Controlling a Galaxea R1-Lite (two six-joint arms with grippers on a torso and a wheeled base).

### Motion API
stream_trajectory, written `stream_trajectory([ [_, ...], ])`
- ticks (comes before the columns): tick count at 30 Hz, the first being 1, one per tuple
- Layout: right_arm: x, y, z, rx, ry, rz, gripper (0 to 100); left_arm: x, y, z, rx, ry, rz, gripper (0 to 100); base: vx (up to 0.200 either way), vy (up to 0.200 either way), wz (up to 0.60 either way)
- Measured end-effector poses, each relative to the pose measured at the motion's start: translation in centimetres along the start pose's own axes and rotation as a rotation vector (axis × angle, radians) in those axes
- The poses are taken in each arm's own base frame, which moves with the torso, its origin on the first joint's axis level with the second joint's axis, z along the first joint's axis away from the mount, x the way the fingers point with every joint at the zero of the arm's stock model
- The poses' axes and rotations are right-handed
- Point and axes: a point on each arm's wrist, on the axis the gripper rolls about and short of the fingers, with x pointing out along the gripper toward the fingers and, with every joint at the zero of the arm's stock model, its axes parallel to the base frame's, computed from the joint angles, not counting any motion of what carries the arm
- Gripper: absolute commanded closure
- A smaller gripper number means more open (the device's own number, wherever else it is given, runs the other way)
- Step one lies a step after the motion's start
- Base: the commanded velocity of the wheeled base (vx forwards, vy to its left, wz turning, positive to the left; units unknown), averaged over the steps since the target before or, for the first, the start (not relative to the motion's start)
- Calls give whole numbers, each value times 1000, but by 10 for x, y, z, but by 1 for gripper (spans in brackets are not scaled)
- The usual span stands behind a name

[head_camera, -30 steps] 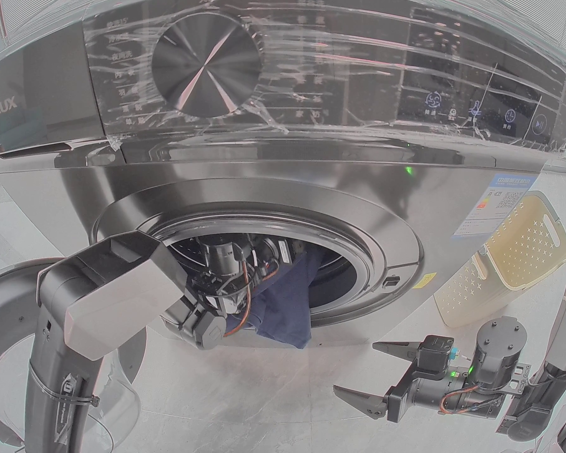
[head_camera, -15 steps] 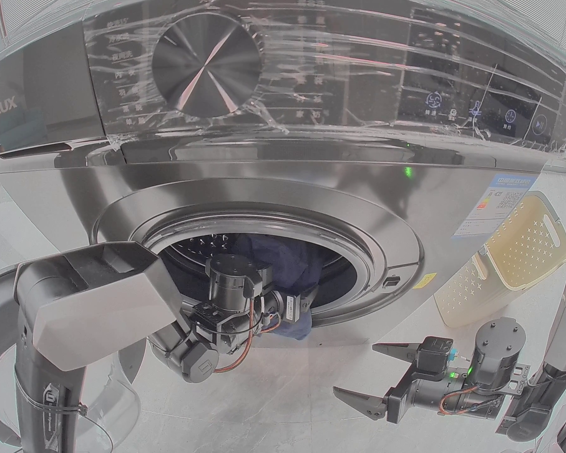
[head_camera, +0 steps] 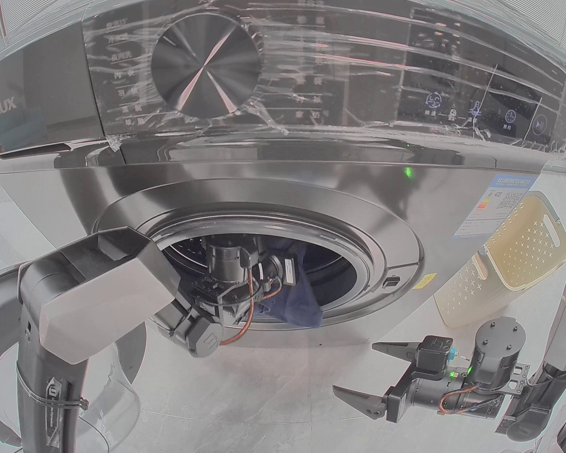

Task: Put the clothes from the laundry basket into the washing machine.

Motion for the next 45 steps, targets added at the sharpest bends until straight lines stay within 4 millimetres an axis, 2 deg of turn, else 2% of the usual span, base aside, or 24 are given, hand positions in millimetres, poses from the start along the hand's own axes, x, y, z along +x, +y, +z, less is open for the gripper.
stream_trajectory([
  [2,0,0,0,0,0,0,0,12,3,15,-31,-89,15,100,0,0,0],
  [12,1,0,0,0,-1,2,0,47,9,51,-103,-359,13,100,0,0,0],
  [19,0,0,0,0,0,2,0,61,17,57,-110,-445,23,100,0,0,0],
  [26,0,1,-1,0,4,8,0,65,25,56,-107,-458,37,100,0,0,0],
  [27,0,1,-1,1,4,9,0,65,26,55,-102,-457,39,0,0,0,0],
  [35,0,2,-1,3,8,13,0,65,23,50,-80,-473,30,0,0,0,0],
  [40,0,1,-2,3,9,13,0,59,17,36,-39,-398,33,0,0,0,0],
  [45,0,2,-2,4,13,13,0,43,7,19,35,-268,35,0,0,0,0],
])
